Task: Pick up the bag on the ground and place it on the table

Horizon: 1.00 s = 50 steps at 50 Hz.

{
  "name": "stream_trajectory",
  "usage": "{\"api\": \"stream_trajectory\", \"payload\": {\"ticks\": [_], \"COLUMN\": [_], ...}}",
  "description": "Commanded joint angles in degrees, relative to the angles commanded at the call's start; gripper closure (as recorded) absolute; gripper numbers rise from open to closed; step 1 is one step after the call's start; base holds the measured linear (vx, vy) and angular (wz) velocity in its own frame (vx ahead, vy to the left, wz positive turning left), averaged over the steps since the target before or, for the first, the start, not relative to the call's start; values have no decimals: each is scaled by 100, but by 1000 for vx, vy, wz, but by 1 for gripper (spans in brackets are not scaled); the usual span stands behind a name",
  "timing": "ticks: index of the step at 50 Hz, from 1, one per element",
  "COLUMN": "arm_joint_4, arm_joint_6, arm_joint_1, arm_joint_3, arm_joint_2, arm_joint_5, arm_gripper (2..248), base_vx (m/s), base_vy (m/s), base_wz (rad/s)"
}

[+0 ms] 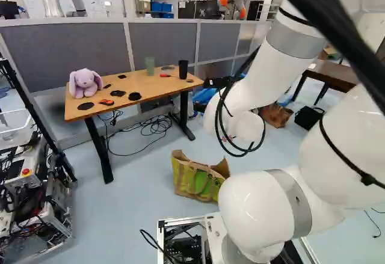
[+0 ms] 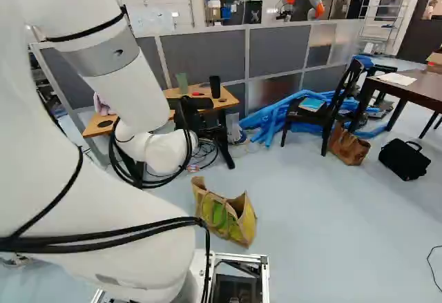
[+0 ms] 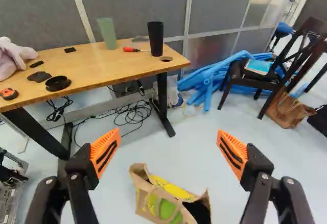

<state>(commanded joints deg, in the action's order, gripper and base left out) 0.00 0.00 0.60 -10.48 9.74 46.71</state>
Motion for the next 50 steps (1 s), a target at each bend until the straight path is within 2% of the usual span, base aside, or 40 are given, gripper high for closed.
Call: {"api": "stream_trajectory", "payload": {"ticks": [50], "arm_joint_4": [110], "arm_joint_6": [0], "arm_joint_1": [264], "arm_joint_3": [-1540], "arm_joint_2": [-1537], "arm_joint_5": [-2625], "arm_gripper": [3], "base_vx": [0], "base_vy": [0], "base_wz": [0]}}
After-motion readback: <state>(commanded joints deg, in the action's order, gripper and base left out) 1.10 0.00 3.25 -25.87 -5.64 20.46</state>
